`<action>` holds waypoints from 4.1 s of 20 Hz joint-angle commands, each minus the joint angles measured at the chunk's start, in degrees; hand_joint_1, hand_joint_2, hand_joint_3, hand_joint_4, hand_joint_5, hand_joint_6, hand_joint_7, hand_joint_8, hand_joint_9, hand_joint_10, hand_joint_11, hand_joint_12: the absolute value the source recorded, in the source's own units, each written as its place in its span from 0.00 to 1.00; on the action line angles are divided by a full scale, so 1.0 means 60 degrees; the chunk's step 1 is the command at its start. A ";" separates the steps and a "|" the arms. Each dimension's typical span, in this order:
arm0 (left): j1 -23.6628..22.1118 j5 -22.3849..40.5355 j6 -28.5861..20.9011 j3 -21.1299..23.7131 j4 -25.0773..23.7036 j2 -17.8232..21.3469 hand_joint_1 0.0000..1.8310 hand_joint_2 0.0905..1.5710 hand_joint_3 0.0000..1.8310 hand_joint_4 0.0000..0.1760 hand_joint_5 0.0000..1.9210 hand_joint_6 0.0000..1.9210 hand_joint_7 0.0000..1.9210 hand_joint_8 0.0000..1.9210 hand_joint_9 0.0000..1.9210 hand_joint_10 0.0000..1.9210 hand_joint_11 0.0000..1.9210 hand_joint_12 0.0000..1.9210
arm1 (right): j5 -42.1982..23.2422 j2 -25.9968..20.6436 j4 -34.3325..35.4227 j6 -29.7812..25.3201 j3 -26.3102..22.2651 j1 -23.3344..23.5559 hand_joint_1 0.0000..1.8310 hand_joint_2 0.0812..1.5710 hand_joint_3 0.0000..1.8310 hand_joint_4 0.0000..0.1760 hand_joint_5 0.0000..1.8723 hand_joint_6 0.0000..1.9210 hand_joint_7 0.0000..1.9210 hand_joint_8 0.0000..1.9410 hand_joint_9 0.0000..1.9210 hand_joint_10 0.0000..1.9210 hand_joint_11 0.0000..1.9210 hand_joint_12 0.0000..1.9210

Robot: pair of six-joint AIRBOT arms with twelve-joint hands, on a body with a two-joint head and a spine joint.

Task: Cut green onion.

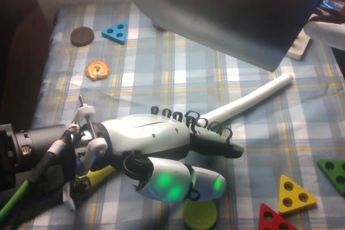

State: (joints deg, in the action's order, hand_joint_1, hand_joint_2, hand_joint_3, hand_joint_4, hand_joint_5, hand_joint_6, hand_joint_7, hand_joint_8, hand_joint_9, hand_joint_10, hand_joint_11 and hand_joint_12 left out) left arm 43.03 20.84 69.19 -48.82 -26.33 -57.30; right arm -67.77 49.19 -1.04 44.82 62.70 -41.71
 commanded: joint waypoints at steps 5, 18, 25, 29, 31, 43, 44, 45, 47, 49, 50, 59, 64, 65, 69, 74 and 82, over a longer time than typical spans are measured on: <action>-0.0051 0.0930 -0.0051 -0.0044 0.0166 -0.0080 0.00 0.90 0.00 0.00 0.17 0.00 0.16 0.00 0.14 0.00 0.07 0.12 | -0.0784 -0.0342 0.0275 0.0009 0.0014 -0.0047 0.29 0.95 0.00 0.00 0.49 1.00 0.65 1.00 0.71 1.00 0.72 1.00; -0.0138 0.1041 0.0764 -0.0059 0.1013 0.0213 0.00 0.90 0.00 0.00 0.13 0.00 0.15 0.01 0.13 0.00 0.04 0.10 | -0.0367 -0.0345 0.0419 0.0052 0.0077 -0.0266 0.29 0.98 0.00 0.00 0.52 1.00 0.66 1.00 0.72 1.00 0.75 1.00; -0.0014 0.0141 0.0765 -0.0409 0.1036 -0.0171 0.00 0.92 0.00 0.00 0.16 0.00 0.18 0.00 0.15 0.00 0.06 0.11 | 0.0623 -0.0578 -0.0077 0.0052 0.0145 -0.0275 0.24 0.96 0.00 0.00 0.54 1.00 0.67 1.00 0.75 1.00 0.77 1.00; -0.0018 0.0217 0.0765 -0.0371 0.1046 -0.0122 0.00 0.91 0.00 0.00 0.16 0.00 0.17 0.00 0.13 0.00 0.05 0.11 | 0.1192 -0.0582 -0.0406 0.0050 0.0121 -0.0302 0.26 0.97 0.00 0.00 0.42 1.00 0.63 1.00 0.73 1.00 0.76 1.00; -0.0007 0.0243 0.0765 -0.0356 0.1067 -0.0101 0.00 0.92 0.00 0.00 0.16 0.00 0.17 0.00 0.13 0.00 0.04 0.10 | 0.1446 -0.0583 -0.0652 -0.0016 0.0089 -0.0305 0.25 0.95 0.00 0.00 0.49 1.00 0.66 1.00 0.75 1.00 0.76 1.00; 0.0030 0.0571 0.0765 -0.0280 0.1317 0.0062 0.00 0.92 0.00 0.00 0.15 0.00 0.16 0.01 0.12 0.01 0.04 0.12 | 0.0464 -0.0540 0.0186 0.0117 0.0190 -0.0439 0.26 0.94 0.00 0.52 0.51 1.00 0.68 1.00 0.77 1.00 0.77 1.00; 0.0036 0.0702 0.0765 -0.0223 0.1324 0.0122 0.00 0.92 0.00 0.00 0.15 0.00 0.16 0.01 0.12 0.01 0.03 0.12 | 0.0330 -0.0540 0.0376 0.0241 0.0251 -0.0373 0.26 0.94 0.00 0.52 0.51 1.00 0.68 1.00 0.76 1.00 0.77 1.00; 0.0041 0.0787 0.0764 -0.0177 0.1325 0.0171 0.00 0.92 0.00 0.00 0.16 0.01 0.17 0.01 0.12 0.00 0.03 0.11 | 0.0321 -0.0538 0.0460 0.0292 0.0314 -0.0301 0.22 0.93 0.00 0.51 0.52 1.00 0.67 1.00 0.76 1.00 0.77 1.00; 0.0043 0.0956 0.0764 -0.0091 0.1334 0.0244 0.00 0.91 0.00 0.00 0.17 0.00 0.17 0.00 0.13 0.00 0.02 0.13 | 0.0379 -0.0496 0.0635 0.0357 0.0538 -0.0056 0.19 0.93 0.00 0.53 0.58 1.00 0.70 1.00 0.76 1.00 0.76 1.00; 0.0046 0.1016 0.0765 -0.0068 0.1334 0.0257 0.00 0.90 0.00 0.00 0.17 0.00 0.17 0.00 0.12 0.00 0.00 0.15 | 0.0533 -0.0415 0.0796 0.0420 0.0756 0.0169 0.18 0.94 0.00 0.53 0.52 1.00 0.66 1.00 0.73 1.00 0.73 1.00; 0.0054 0.1038 0.0765 -0.0052 0.1334 0.0269 0.00 0.90 0.00 0.00 0.17 0.00 0.17 0.00 0.13 0.00 0.00 0.18 | 0.0737 -0.0369 0.0832 0.0420 0.0919 0.0394 0.19 0.95 0.00 0.54 0.49 1.00 0.63 1.00 0.71 1.00 0.72 1.00; 0.0079 0.1373 0.0765 0.0053 0.1396 0.0479 0.00 0.89 0.00 0.00 0.14 0.00 0.15 0.00 0.12 0.00 0.00 0.18 | 0.3084 -0.0195 -0.0017 0.0694 0.1833 0.2231 0.08 0.94 0.00 1.00 0.55 1.00 0.67 1.00 0.73 1.00 0.74 1.00; 0.0045 0.2595 0.0765 0.0542 0.1482 0.1419 0.00 0.89 0.00 0.00 0.10 0.00 0.12 0.00 0.09 0.00 0.00 0.16 | 0.3858 -0.0055 -0.0395 0.0846 0.2011 0.2477 0.14 0.94 0.00 1.00 0.57 1.00 0.68 1.00 0.75 1.00 0.76 1.00; 0.0024 0.2832 0.0765 0.0624 0.1483 0.1594 0.00 0.90 0.00 0.00 0.10 0.00 0.12 0.00 0.09 0.00 0.00 0.18 | 0.4004 -0.0055 -0.0427 0.0915 0.2033 0.2477 0.15 0.94 0.00 0.99 0.56 1.00 0.67 1.00 0.74 1.00 0.76 1.00; 0.0019 0.3124 0.0767 0.0772 0.1481 0.2010 0.00 0.89 0.00 0.00 0.15 0.00 0.16 0.00 0.13 0.00 0.00 0.24 | 0.4961 -0.0055 -0.1181 0.0920 0.2217 0.3027 0.15 0.94 0.00 1.00 0.53 1.00 0.66 1.00 0.74 1.00 0.76 1.00; 0.0067 0.3096 0.0767 0.0728 0.1620 0.2050 0.00 0.89 0.00 0.00 0.13 0.00 0.14 0.00 0.10 0.00 0.00 0.16 | 0.5830 -0.0055 -0.2209 0.0923 0.2231 0.4070 0.18 0.95 0.00 1.00 0.51 1.00 0.67 1.00 0.75 1.00 0.77 1.00; 0.0089 0.3010 0.0767 0.0728 0.1695 0.2029 0.00 0.89 0.00 0.00 0.14 0.00 0.15 0.00 0.12 0.00 0.00 0.15 | 0.5936 -0.0095 -0.2183 0.0923 0.2243 0.4210 0.15 0.93 0.00 1.00 0.56 1.00 0.69 1.00 0.76 1.00 0.77 1.00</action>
State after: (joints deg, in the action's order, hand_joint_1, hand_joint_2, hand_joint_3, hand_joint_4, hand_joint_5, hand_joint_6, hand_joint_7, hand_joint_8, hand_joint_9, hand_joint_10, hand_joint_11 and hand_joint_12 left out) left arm 43.86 32.53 74.06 -44.40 -17.08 -44.99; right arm -25.39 49.36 -16.05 50.46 75.70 -17.39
